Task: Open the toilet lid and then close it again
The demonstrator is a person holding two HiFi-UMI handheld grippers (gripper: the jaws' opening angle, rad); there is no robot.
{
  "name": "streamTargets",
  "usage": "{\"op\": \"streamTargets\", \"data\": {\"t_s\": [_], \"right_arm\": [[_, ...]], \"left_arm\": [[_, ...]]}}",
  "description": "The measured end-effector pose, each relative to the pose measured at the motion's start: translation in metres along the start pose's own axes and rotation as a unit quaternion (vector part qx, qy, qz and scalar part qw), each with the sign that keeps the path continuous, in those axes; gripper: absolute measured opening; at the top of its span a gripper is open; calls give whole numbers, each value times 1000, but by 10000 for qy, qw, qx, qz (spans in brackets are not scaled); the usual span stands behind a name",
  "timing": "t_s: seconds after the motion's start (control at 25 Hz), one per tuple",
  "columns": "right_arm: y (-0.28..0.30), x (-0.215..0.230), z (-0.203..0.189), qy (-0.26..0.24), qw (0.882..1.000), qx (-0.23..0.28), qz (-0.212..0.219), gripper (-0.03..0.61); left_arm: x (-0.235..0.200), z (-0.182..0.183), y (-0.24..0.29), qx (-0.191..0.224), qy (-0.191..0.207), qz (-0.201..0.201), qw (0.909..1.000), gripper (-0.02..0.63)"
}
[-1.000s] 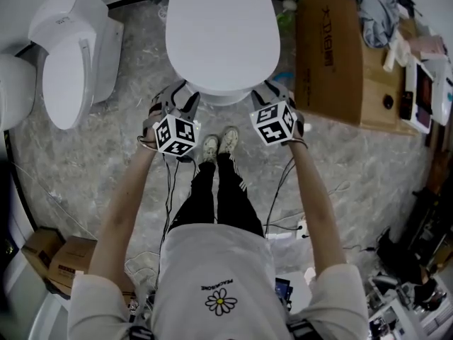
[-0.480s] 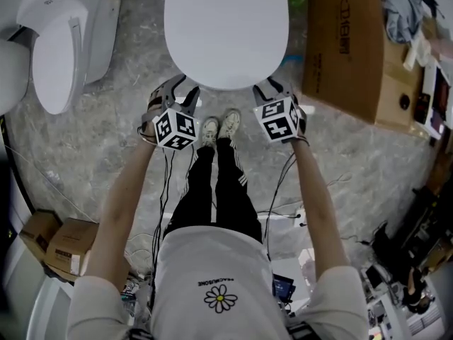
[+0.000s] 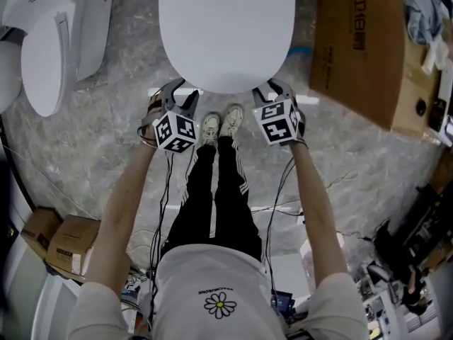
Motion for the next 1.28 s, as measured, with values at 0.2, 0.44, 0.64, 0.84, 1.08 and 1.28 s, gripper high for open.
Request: {"op": "streamTargets", "data": {"t_s": [0.2,0.44,0.64,0.84,1.08,1.28], "right_arm": [[28,-4,-17,56,9999,-89,19,169],[47,-1,-28,60,9998,-215,10,164],[50,-1,-33,140,9999,-70,3,163],[49,-2,-35,272,9996,17,-82,147],[32,4,-30,695,9969,88,-367,127],[-3,17,-3,1006,9918,302,-730,123]], "left_arm": [[8,-23,23,-118,-112,-59,9999,218],[12,-37,45,-259,-160,-132,9994,219],[13,-41,49,-178,-142,-39,9997,207],[16,-40,48,-234,-239,0,9994,211],[5,-25,31,-93,-504,315,9982,212],[-22,20,5,317,-932,719,9925,212]]}}
Point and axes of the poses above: the fingertips, and each gripper's own axes: y forward along the fingers, x to its right, z out of its top, the point moved 7 cm from there along -y, backward along the fingers, and after that the axes turned 6 degrees about x, right-handed, at the moved point
